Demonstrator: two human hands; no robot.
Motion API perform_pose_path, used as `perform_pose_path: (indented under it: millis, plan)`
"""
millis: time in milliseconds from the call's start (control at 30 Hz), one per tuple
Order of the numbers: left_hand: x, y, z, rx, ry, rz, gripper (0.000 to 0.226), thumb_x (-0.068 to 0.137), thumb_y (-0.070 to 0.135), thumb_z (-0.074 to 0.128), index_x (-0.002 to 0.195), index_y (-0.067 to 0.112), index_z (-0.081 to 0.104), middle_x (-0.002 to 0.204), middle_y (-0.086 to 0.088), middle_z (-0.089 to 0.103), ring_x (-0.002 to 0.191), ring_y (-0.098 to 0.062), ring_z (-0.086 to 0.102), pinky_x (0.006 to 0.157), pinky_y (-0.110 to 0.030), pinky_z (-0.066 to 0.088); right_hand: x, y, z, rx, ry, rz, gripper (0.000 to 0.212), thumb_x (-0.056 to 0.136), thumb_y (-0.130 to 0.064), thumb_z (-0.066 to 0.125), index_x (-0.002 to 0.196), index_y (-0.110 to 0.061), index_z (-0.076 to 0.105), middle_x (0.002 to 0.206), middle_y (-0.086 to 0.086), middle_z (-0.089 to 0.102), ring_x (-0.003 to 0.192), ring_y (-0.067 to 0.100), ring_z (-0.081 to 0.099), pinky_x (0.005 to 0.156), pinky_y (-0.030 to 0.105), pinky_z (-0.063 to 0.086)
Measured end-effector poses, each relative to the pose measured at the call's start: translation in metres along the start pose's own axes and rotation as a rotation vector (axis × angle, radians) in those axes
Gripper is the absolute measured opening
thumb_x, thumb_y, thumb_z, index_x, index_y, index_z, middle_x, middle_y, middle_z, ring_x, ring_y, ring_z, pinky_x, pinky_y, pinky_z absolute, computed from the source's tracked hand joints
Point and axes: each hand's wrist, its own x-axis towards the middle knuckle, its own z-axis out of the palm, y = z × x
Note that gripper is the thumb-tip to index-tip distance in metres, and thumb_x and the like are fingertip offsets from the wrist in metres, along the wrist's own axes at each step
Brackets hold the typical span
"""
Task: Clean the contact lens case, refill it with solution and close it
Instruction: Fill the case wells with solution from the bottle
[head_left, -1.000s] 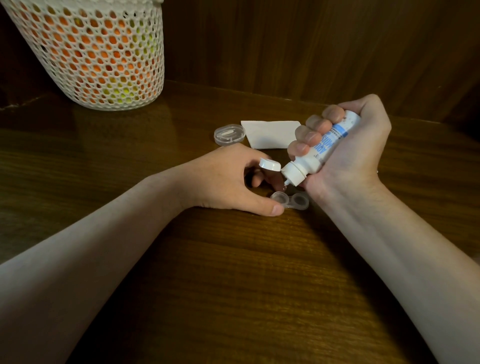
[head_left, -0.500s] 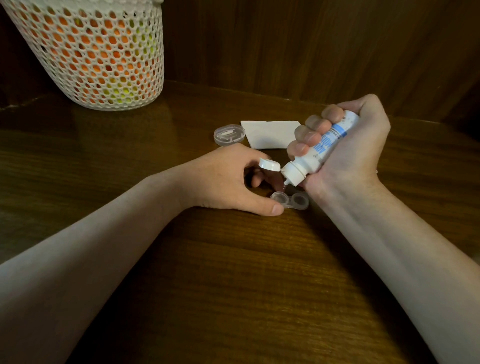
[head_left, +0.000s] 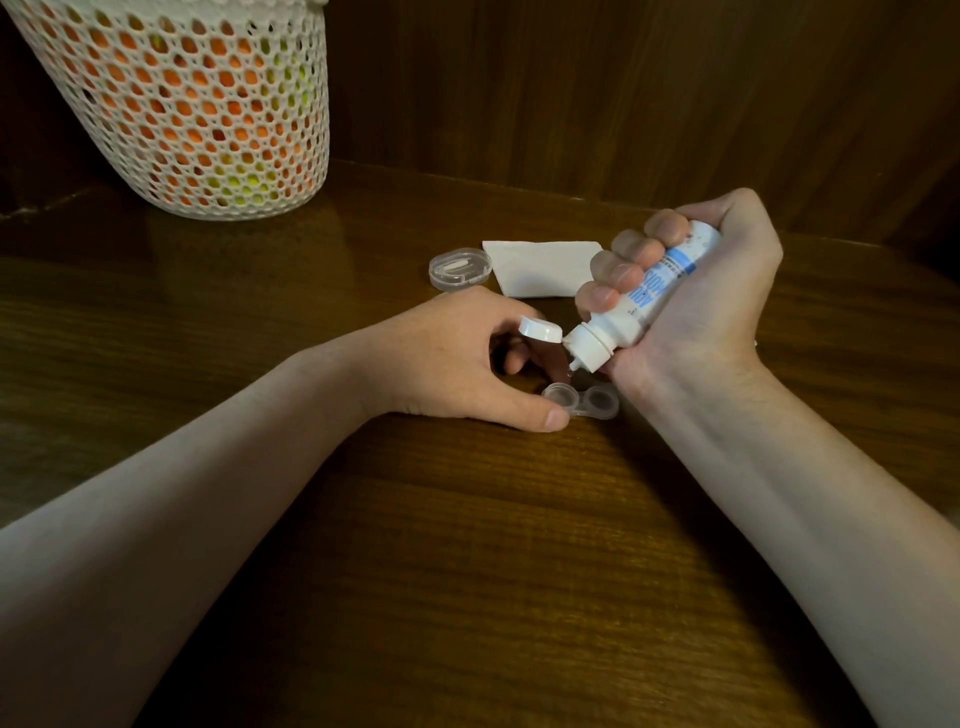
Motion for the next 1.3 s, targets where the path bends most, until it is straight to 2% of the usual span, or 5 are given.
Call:
perform_pose_path:
  millis: [500, 633, 800, 1100, 1300]
  plan:
    - [-0.001, 0.002, -0.001, -0.013, 0.002, -0.003, 0.034, 0.083, 0.049, 0.087, 0.096, 0.022, 0.072, 0.077, 0.016, 0.056, 0.067, 0.001, 0.052, 0.057, -0.015, 0.042, 0.003, 0.001, -0.004, 0.013, 0.023, 0.037, 0.032, 0.091, -0.025, 0.052, 0.059, -0.018, 0.051, 0.056, -0.003, 0.046, 0.045, 0.011, 0.042, 0.045, 0.023, 0.040]
    - [-0.003, 0.004, 0.000, -0.054, 0.000, -0.010, 0.028, 0.082, 0.048, 0.089, 0.104, 0.036, 0.077, 0.078, 0.021, 0.054, 0.063, 0.004, 0.049, 0.053, -0.014, 0.041, 0.007, -0.003, -0.007, 0.096, 0.061, 0.063, 0.034, 0.091, -0.026, 0.053, 0.058, -0.018, 0.052, 0.058, -0.004, 0.046, 0.046, 0.010, 0.043, 0.045, 0.023, 0.039]
    - [-0.005, 0.004, 0.000, -0.052, 0.016, 0.016, 0.029, 0.080, 0.047, 0.090, 0.106, 0.040, 0.078, 0.087, 0.015, 0.058, 0.066, 0.001, 0.049, 0.055, -0.017, 0.040, 0.012, -0.022, -0.011, 0.186, 0.071, 0.027, 0.033, 0.091, -0.028, 0.055, 0.060, -0.020, 0.052, 0.059, -0.007, 0.045, 0.047, 0.010, 0.043, 0.045, 0.022, 0.038]
    - [-0.005, 0.004, 0.000, -0.057, 0.004, 0.005, 0.028, 0.081, 0.048, 0.089, 0.106, 0.040, 0.077, 0.088, 0.014, 0.058, 0.067, 0.001, 0.049, 0.054, -0.017, 0.040, 0.007, -0.022, -0.022, 0.109, 0.003, 0.059, 0.036, 0.094, -0.030, 0.051, 0.060, -0.019, 0.051, 0.055, -0.006, 0.045, 0.047, 0.008, 0.041, 0.043, 0.021, 0.039]
    - [-0.005, 0.005, -0.001, -0.055, -0.005, -0.002, 0.029, 0.081, 0.048, 0.088, 0.106, 0.039, 0.076, 0.085, 0.015, 0.057, 0.066, 0.001, 0.048, 0.054, -0.016, 0.039, 0.008, -0.020, -0.022, 0.067, -0.031, 0.050, 0.024, 0.082, -0.028, 0.056, 0.060, -0.018, 0.051, 0.056, -0.005, 0.044, 0.047, 0.009, 0.040, 0.044, 0.021, 0.038]
